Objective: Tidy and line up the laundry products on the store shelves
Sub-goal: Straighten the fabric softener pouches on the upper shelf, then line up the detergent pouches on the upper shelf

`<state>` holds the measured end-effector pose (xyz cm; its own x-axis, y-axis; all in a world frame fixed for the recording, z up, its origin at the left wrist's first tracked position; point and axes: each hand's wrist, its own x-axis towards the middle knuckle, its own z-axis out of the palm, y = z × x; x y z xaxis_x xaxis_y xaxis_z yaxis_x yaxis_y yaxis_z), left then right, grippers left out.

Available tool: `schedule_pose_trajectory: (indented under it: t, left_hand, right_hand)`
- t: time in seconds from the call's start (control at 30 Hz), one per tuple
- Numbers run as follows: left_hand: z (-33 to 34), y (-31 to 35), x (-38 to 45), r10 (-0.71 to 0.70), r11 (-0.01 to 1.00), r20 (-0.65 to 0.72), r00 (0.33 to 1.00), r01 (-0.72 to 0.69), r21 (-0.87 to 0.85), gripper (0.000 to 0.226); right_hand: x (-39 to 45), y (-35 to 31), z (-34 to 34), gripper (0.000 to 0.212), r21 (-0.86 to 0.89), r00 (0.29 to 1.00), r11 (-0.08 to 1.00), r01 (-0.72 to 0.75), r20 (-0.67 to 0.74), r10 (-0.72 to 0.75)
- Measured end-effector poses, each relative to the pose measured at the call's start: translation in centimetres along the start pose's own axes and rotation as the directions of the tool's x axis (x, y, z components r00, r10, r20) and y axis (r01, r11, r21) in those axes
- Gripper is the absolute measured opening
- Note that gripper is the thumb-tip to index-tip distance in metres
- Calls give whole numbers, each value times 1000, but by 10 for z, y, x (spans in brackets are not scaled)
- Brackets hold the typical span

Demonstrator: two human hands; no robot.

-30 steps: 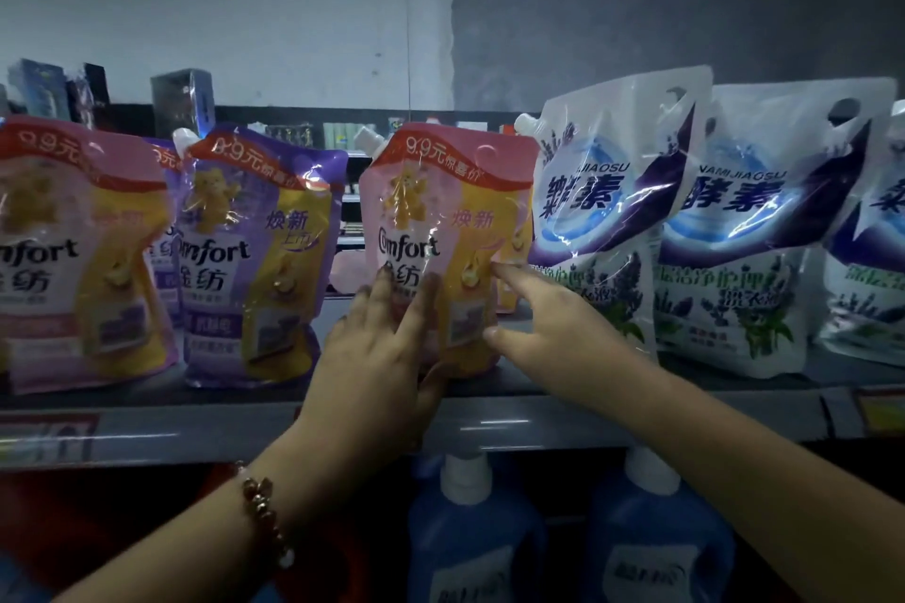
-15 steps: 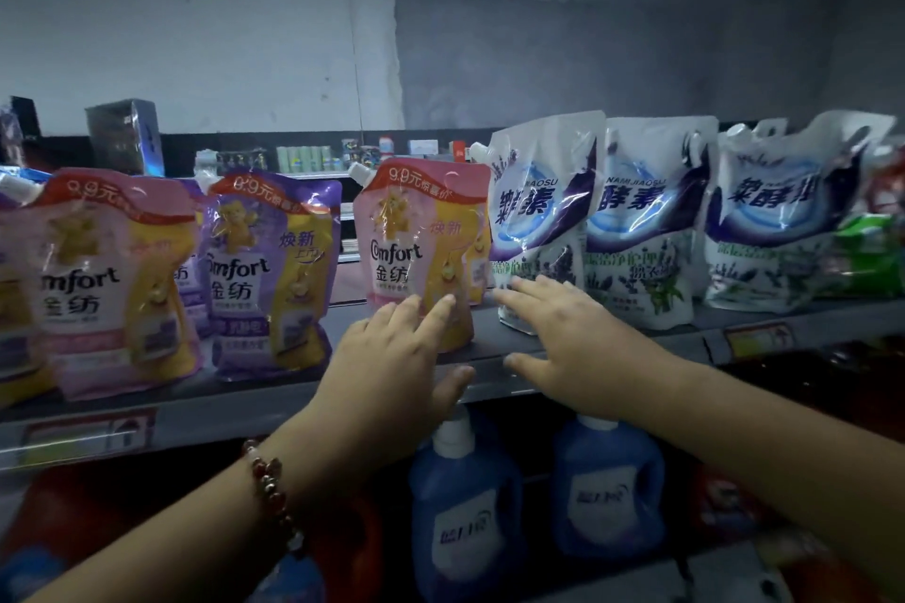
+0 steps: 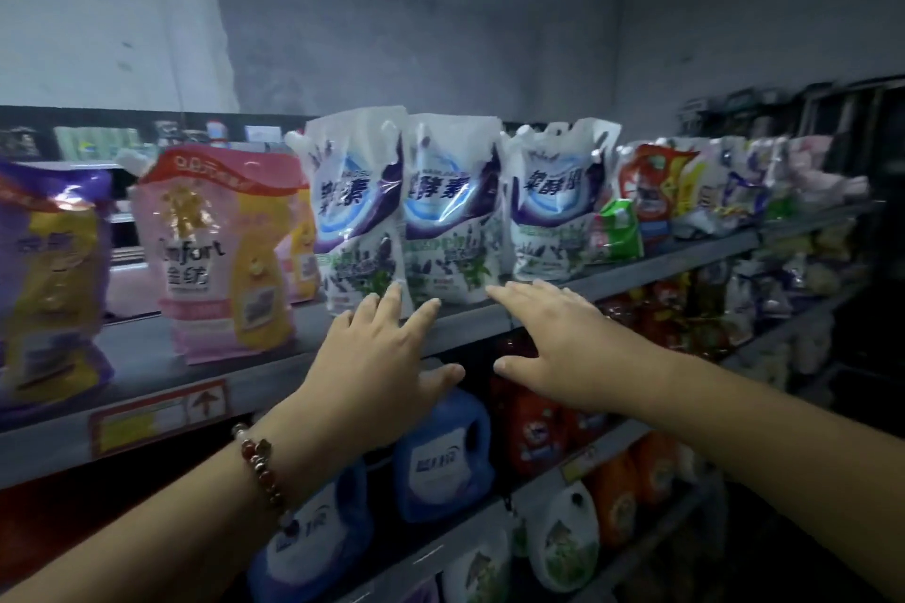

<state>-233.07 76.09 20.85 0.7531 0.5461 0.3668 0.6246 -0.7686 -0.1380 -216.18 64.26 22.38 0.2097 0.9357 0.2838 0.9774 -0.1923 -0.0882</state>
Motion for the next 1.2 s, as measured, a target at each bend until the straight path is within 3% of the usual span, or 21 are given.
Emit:
schedule_pose_trajectory:
  t: [0.3,0.53,0.8,0.93,1.2]
  left_hand:
    - [21,160,102,212,974,-5,977,-212,-81,80]
    - [42,281,198,257,963,22,966,-254,-93,79]
    - [70,329,260,158,985,25,987,-156,-69,80]
    - [85,325,272,95,994,-10,995,-96,-48,82]
    - [105,293,312,-25,1000,-67,997,25,-6,80]
  right_hand:
    - [-67,175,-18,81,38,957,957,-289,30,288]
    - [-88,316,-32,80,2,943,944,-330,50,329]
    - [-48,411,-31,78,3,974,977,-213,73,213]
    - [-9,424,-21,77,52,989,991,-125,83,120]
    - [85,421,-19,74,99,997,993,70,-23,-68]
